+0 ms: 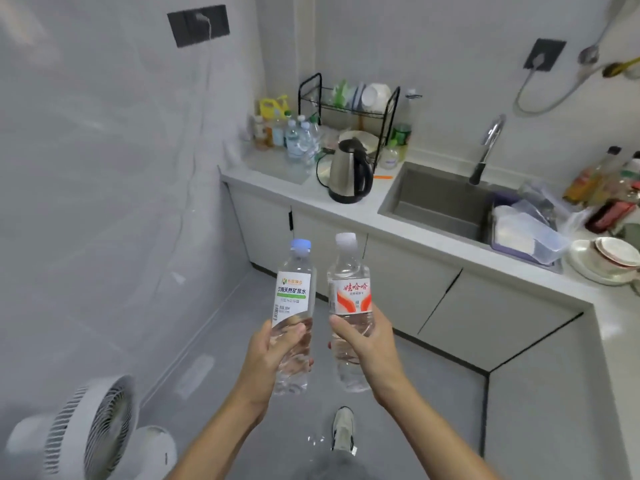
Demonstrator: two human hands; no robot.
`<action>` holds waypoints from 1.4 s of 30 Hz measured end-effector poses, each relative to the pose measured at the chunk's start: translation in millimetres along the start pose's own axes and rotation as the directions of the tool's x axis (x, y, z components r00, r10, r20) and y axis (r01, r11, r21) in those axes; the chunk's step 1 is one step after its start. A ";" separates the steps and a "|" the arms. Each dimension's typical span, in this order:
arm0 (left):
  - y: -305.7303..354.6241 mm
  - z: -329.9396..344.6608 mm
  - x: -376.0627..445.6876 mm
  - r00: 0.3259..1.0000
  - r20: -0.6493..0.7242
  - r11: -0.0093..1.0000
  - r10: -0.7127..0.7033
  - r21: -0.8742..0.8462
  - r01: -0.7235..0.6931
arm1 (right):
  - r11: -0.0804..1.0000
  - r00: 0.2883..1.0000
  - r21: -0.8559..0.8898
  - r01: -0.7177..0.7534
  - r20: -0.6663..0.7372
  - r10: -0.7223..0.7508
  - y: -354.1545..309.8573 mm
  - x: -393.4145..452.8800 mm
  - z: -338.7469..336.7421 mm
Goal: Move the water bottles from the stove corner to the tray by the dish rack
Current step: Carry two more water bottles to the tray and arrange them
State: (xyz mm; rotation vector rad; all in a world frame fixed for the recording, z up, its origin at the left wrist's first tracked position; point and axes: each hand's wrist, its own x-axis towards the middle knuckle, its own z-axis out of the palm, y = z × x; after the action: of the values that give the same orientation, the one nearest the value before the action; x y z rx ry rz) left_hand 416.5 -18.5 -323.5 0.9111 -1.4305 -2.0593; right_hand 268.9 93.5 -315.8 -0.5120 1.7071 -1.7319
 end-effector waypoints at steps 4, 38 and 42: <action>32.5 -8.8 81.8 0.989 -0.147 1.000 0.004 -0.014 -0.006 | 0.998 0.993 -0.066 0.005 0.120 0.003 -19.3 99.3 26.4; 247.9 -177.5 737.2 0.991 -0.119 0.979 0.061 0.198 -0.037 | 0.995 0.990 0.034 -0.096 0.111 0.091 -110.9 735.4 257.4; 254.2 -166.7 808.2 0.985 -0.144 0.955 0.097 0.292 -0.052 | 0.999 0.992 -0.026 -0.047 0.118 0.050 -108.0 803.1 251.9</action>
State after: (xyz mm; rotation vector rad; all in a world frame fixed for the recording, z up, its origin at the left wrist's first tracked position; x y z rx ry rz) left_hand 0.9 -775.4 -329.4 1.0891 -1.6772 -1.7102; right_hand -154.3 -642.0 -320.0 -0.5679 1.6440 -1.6163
